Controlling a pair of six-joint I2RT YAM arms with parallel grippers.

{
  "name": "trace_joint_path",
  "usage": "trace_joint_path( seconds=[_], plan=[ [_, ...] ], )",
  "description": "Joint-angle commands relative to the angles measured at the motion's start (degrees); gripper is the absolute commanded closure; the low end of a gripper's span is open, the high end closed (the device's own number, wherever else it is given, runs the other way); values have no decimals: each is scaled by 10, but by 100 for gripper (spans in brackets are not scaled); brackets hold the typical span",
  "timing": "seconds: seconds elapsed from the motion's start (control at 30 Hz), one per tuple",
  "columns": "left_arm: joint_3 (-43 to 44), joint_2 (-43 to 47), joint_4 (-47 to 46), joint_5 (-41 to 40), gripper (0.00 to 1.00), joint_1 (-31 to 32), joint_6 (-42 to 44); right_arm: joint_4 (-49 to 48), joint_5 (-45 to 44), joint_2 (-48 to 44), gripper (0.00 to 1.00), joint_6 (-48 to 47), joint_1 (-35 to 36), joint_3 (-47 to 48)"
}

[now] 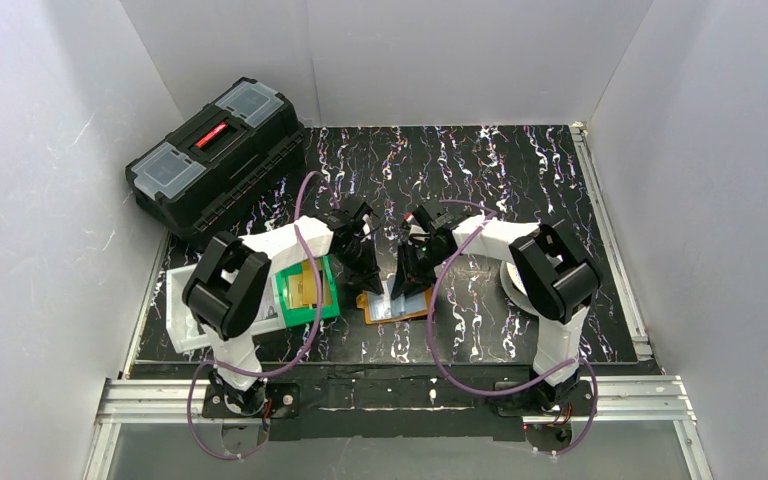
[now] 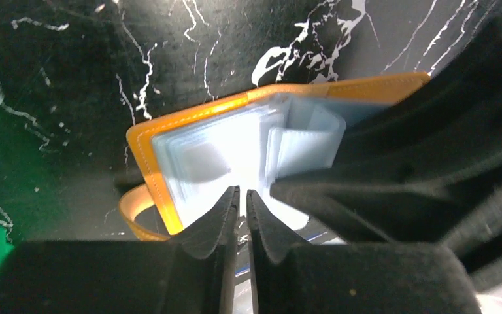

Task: Take the credit cards out of the card holder
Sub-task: Remove the credit card from the card holder.

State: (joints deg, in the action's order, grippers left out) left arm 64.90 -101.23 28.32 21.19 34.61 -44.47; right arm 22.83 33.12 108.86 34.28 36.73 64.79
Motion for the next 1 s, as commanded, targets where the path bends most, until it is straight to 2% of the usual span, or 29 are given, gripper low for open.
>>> trace_joint_path(
  seconds=[0.0,0.1,0.4,0.6,0.8,0.97],
  plan=[
    [26,-23,3,3,94,9,1,-14,19,-48,66,2,-4,0],
    [32,-37,3,1,96,12,0,-12,16,-62,63,7,-5,-3],
    [54,-47,-6,26,97,20,6,-10,1,-93,43,20,-6,-11],
    [79,-54,-12,56,95,32,12,32,-104,-168,33,22,-18,-39],
    [118,-99,-14,82,93,51,11,44,-185,-276,31,31,-34,-97],
    [141,-143,-9,96,92,53,10,43,-182,-292,31,31,-33,-116]
  ],
)
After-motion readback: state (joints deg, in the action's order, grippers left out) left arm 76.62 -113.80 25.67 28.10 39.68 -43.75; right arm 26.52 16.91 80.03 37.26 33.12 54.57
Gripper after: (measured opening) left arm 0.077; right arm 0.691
